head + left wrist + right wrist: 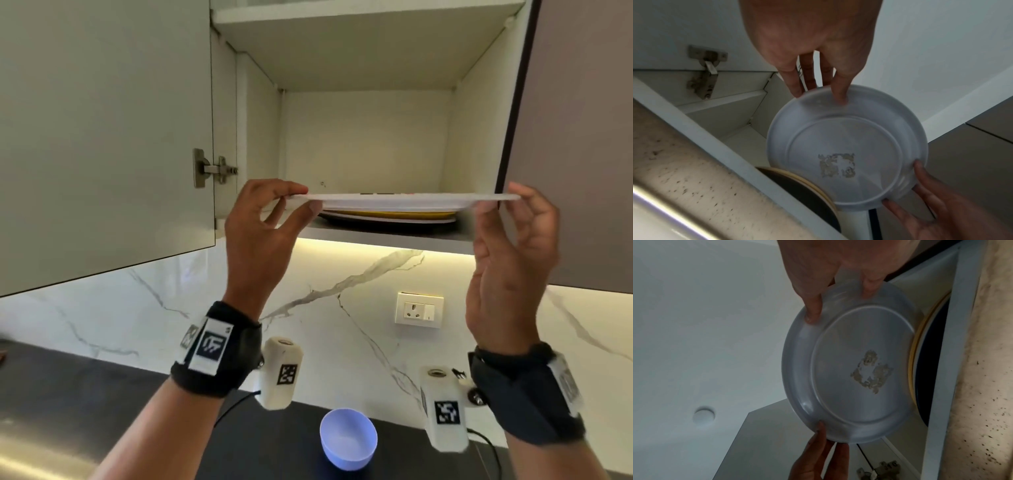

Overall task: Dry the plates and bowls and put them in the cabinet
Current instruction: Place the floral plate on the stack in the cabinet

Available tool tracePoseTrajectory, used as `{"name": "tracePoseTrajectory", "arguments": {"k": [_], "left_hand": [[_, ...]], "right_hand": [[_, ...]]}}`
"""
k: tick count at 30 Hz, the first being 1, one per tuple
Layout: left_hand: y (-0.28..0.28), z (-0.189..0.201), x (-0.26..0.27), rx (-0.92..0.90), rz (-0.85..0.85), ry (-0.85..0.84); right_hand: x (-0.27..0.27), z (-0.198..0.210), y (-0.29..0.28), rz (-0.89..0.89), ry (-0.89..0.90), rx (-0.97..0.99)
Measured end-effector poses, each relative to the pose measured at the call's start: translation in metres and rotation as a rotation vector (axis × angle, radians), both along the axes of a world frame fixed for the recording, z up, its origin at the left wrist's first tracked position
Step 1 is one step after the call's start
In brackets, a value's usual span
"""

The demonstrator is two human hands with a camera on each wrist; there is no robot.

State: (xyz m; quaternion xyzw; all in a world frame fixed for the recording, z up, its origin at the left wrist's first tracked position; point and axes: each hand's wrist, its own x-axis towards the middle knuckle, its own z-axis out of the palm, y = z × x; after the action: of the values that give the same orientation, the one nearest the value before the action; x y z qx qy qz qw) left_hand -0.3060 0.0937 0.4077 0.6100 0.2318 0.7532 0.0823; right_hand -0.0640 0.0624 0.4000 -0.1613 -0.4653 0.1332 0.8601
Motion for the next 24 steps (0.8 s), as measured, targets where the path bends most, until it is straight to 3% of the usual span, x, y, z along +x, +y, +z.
{"name": "tracePoseTrajectory", "arguments": {"k": [7, 11, 20, 24], "left_hand": [[0.037, 0.012, 0.021, 0.036, 0.055, 0.052], [0.063, 0.013, 0.031, -0.038, 0.148, 0.142], [0.079, 0.011, 0.055, -0.265, 0.270, 0.426], [0.085, 0.000, 0.061, -0.303, 0.311, 0.594]], "right_hand": [[0.011, 0.010, 0.034, -0.027, 0.056, -0.047], [0.016, 0.018, 0.047, -0.188, 0.024, -0.078], [0.013, -0.006, 0.066, -0.474, -0.449, -0.139], [0.012, -0.023, 0.066, -0.475, -0.640, -0.251]]}}
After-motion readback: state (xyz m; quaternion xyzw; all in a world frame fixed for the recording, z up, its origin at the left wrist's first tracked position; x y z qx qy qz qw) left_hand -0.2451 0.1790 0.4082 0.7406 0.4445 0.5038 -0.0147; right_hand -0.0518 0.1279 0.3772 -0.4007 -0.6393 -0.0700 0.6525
